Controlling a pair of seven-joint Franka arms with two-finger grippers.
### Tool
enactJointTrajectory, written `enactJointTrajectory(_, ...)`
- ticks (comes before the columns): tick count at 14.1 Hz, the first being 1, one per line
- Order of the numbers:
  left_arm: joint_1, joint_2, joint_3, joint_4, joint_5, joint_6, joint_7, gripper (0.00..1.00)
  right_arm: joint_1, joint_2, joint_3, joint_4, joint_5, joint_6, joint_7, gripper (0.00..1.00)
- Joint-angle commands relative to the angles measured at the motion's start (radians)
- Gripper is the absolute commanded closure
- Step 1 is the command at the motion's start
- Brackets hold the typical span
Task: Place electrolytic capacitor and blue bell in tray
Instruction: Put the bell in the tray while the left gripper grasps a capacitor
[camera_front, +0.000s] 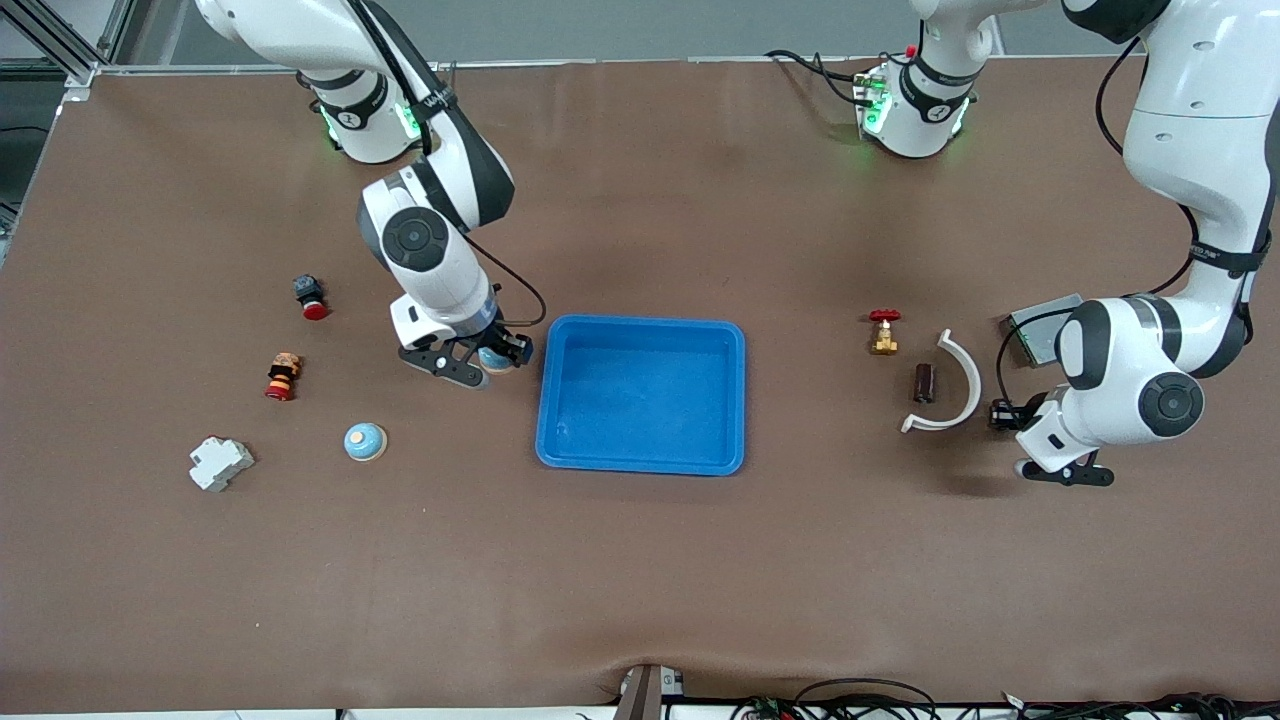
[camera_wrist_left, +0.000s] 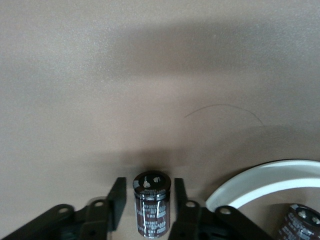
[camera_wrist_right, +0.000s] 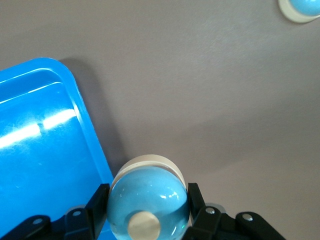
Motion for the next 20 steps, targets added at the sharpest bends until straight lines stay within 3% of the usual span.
enactJointTrajectory(1, -0.002, 0.005, -0.002, -0.003, 0.022, 0.01, -0.023, 0.54, 0.047, 0.092, -0.008, 0.106, -0.005, -0.007, 0.093, 1.0)
enactJointTrajectory(7, -0.003, 0.005, -0.004, -0.014, 0.022, 0.01, -0.038, 0.53, 0.131, 0.253, -0.01, 0.27, -0.01, -0.003, 0.256, 1.0)
enactJointTrajectory(9, -0.011, 0.005, -0.004, -0.02, 0.022, 0.01, -0.041, 0.62, 0.149, 0.291, -0.01, 0.298, -0.014, 0.0, 0.293, 1.0)
enactJointTrajectory(14, -0.015, -0.003, -0.004, -0.014, 0.022, 0.007, -0.087, 1.0, 0.174, 0.325, -0.01, 0.312, -0.013, 0.04, 0.316, 1.0)
enactJointTrajectory(17, -0.011, -0.018, -0.004, 0.02, 0.022, -0.016, -0.075, 1.0, 0.174, 0.339, -0.011, 0.309, -0.004, 0.074, 0.318, 1.0)
enactJointTrajectory(20, -0.023, -0.032, -0.013, 0.141, 0.021, -0.208, -0.078, 1.0, 0.183, 0.354, -0.011, 0.31, -0.014, 0.077, 0.339, 1.0)
